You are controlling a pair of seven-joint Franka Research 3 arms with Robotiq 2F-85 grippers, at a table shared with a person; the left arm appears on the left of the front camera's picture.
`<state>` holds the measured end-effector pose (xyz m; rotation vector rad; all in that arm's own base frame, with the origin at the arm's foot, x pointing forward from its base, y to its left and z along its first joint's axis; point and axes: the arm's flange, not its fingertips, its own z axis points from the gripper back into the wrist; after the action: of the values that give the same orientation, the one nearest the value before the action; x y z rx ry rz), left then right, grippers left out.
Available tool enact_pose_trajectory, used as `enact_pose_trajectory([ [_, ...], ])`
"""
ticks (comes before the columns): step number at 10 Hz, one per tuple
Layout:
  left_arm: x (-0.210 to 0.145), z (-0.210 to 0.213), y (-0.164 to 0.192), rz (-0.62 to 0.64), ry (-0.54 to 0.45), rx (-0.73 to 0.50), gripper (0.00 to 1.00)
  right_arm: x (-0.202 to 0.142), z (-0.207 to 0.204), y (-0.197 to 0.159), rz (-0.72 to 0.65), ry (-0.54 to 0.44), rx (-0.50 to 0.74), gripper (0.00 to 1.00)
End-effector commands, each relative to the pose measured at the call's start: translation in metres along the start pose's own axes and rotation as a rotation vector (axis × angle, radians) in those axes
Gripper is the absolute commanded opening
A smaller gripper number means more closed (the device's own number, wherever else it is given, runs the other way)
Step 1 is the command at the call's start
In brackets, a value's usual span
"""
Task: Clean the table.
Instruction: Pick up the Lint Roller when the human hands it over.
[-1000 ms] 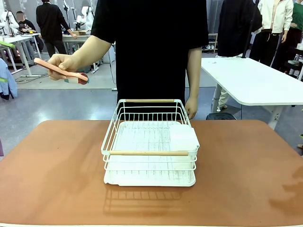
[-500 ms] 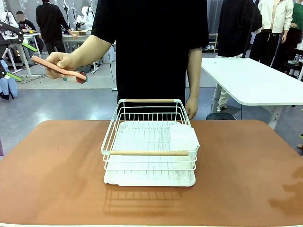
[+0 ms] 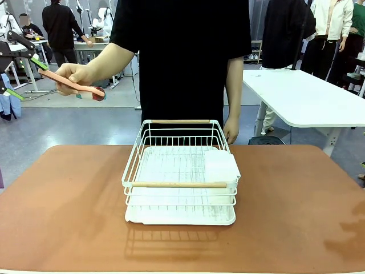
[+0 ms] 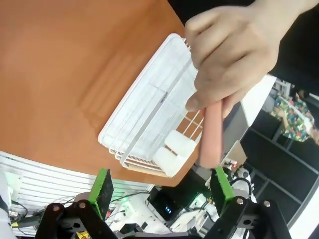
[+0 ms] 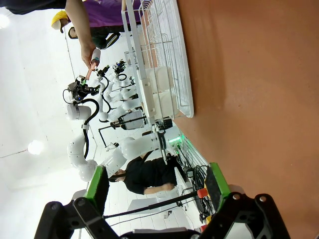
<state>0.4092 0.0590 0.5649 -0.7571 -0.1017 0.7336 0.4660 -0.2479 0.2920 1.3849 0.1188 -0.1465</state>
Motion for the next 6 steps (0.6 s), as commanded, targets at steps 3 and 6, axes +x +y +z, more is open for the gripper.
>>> enact_pose_trajectory([
  [3, 0.001, -0.002, -0.02, 0.102, -0.041, -0.057, 1.0, 0.001, -0.001, 0.002, 0.003, 0.0, -0.006, 1.0],
  [6, 0.003, -0.013, -0.028, 0.141, -0.117, -0.063, 1.0, 0.001, -0.001, 0.002, 0.003, 0.0, -0.006, 1.0],
])
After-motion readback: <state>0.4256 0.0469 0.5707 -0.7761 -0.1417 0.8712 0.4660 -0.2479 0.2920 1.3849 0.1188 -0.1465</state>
